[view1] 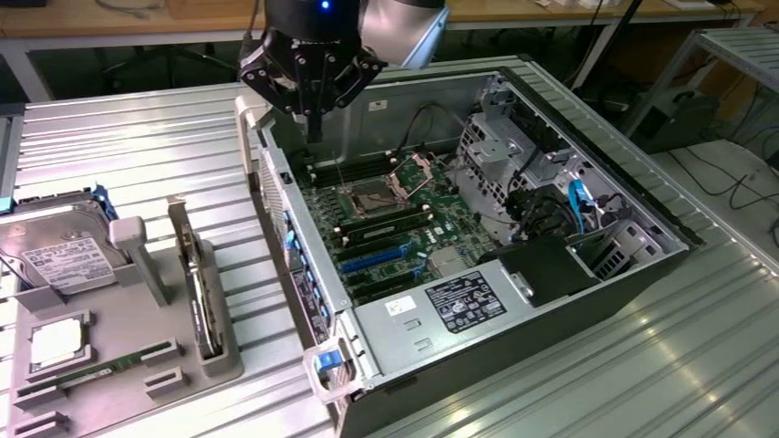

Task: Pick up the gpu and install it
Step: 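Reach for the gpu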

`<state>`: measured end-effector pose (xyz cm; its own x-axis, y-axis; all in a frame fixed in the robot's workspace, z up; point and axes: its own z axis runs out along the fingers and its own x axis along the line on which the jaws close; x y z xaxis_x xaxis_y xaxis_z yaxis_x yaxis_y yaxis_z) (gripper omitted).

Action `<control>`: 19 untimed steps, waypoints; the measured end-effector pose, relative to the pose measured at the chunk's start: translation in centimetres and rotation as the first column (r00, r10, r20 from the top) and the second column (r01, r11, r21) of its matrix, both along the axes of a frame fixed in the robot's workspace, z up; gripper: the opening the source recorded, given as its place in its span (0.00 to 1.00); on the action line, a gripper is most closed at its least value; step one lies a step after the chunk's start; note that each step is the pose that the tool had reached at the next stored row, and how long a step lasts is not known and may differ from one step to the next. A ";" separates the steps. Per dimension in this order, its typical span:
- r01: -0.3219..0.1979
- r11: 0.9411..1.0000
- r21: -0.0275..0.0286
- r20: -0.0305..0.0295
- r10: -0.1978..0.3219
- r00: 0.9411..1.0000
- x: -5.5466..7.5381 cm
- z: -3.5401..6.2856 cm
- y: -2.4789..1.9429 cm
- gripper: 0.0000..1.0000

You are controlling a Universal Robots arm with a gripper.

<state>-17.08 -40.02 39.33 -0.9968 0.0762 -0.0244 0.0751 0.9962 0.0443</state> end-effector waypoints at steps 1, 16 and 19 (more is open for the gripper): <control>0.000 1.000 0.000 0.000 0.000 1.000 -0.1 0.00 -0.03 0.11; -0.017 1.000 0.005 0.004 0.017 1.000 -0.8 0.00 -1.38 0.11; -0.023 1.000 0.014 0.005 0.023 1.000 -0.9 -0.01 -1.68 0.11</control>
<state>-17.94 -41.70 39.33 -0.9982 0.0533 -0.0280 0.0516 0.9970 0.0582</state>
